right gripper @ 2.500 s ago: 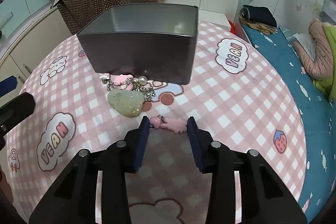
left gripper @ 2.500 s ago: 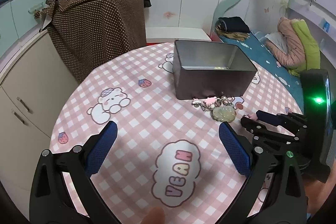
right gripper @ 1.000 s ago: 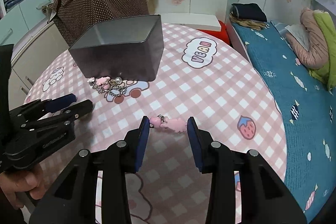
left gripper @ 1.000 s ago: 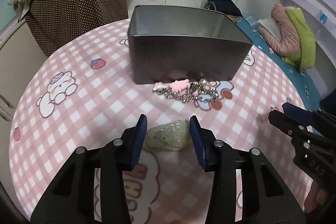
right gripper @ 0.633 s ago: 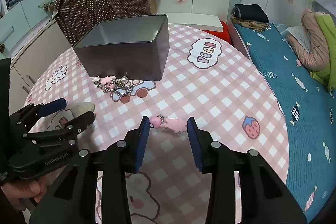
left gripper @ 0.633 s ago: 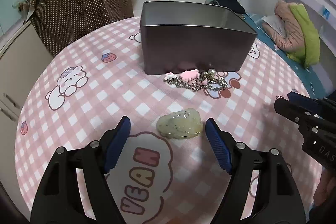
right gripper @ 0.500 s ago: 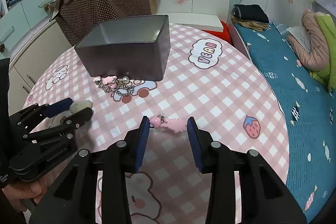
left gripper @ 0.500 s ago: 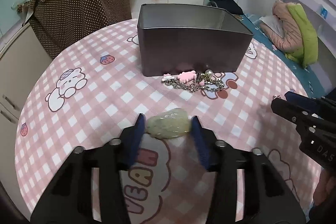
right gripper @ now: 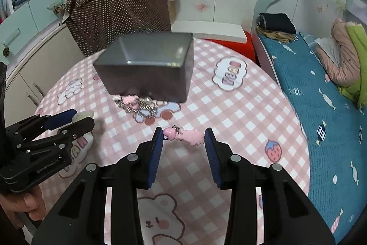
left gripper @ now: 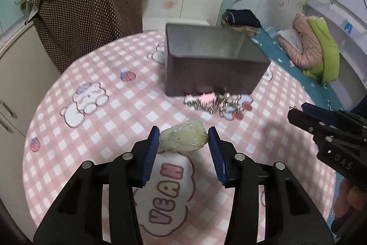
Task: Organize jewelry
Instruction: 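Lower the jade pendant chain into the grey tin and open both grippers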
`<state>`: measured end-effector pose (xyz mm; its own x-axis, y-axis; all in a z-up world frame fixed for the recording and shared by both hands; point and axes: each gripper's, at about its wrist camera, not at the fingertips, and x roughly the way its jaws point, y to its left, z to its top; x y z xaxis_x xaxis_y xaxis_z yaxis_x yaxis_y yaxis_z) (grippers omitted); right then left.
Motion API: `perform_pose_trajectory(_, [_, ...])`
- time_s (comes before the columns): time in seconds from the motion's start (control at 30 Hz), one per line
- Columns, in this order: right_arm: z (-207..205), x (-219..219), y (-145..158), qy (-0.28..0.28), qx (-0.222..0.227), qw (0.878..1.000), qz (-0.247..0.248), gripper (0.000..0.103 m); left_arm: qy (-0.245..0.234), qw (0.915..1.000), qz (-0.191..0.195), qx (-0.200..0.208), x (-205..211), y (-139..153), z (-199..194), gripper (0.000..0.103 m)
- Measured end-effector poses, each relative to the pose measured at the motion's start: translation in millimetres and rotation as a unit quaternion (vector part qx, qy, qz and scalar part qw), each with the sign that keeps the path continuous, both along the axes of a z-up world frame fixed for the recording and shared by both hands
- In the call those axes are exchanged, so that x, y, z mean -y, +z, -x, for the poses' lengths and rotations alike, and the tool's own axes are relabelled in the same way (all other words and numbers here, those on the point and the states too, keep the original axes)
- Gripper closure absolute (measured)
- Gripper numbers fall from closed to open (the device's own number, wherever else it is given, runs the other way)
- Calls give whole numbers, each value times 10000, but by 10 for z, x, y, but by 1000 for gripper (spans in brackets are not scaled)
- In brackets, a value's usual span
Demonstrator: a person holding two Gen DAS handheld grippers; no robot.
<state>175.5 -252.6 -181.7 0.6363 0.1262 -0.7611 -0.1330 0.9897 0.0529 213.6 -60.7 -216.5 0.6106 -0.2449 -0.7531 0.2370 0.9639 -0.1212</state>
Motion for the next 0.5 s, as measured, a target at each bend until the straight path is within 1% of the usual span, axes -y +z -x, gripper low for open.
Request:
perform_pose_trajectory(0.23, [-131,-117,368,200,324,9993,24,68,-76,9990,135,411,-28,467,-99,59])
perform_pose_trajectory(0.33, [-281,-182,595,287,536,9981,98,68,-123,9982,223,547,-32,666,-256,59])
perform_pose_trajectory(0.43, [-488,-210,739,400,561,9976,-87,68,-167,9977,311,578,-17,799,-455,59])
perform_pose_trajectory(0.5, [-672,-241,787,435,522,9976,-138,68,-226,9977,384,519,12,855,-629,59])
